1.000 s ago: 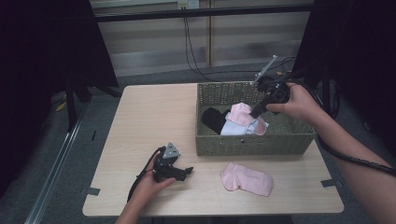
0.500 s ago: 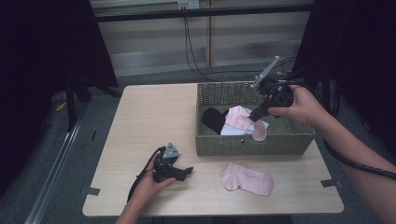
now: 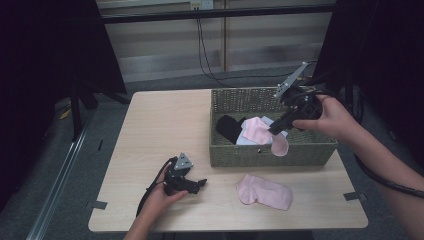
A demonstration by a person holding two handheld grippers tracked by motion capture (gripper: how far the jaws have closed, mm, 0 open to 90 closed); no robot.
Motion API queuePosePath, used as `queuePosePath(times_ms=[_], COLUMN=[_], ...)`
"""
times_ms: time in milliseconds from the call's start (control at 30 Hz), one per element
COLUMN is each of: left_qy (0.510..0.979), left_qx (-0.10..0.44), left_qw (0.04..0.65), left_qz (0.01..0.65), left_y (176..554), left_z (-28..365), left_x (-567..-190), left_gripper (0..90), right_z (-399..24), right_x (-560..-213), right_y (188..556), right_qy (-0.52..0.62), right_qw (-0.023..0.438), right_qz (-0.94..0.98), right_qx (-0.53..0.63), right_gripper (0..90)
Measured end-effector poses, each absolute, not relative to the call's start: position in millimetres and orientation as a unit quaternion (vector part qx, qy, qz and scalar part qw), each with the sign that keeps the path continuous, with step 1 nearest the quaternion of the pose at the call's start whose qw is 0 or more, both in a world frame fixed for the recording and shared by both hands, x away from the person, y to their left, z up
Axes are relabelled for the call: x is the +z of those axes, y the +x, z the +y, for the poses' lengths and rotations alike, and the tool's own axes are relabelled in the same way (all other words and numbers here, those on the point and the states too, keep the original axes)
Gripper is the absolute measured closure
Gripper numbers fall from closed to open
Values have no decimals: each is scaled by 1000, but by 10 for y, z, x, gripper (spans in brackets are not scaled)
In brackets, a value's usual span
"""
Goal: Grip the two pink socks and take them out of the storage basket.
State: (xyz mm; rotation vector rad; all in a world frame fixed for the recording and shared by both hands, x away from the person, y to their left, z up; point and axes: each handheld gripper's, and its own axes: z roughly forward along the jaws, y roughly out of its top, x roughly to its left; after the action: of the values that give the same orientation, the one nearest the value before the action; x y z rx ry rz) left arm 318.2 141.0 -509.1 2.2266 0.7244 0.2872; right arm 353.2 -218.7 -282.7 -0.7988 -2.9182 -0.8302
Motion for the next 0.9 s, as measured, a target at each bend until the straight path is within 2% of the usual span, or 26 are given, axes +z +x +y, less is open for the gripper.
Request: queuePosePath(times_ms=[467, 900], left_qy=[872, 875], left_qx=[111, 111], left_qw=[382, 378], left_qz=[286, 281], left_y=[3179, 3183], left_z=[1407, 1414], left_x=[-5093, -5088], left_gripper=[159, 159], right_z=[-2135, -1948], right_x=[-2813, -3058], right_y=[3278, 3163], right_qy=[-227, -199], right_qw=[20, 42], right_qz=[-935, -942], right_qx=[-273, -266], right_gripper=[835, 832])
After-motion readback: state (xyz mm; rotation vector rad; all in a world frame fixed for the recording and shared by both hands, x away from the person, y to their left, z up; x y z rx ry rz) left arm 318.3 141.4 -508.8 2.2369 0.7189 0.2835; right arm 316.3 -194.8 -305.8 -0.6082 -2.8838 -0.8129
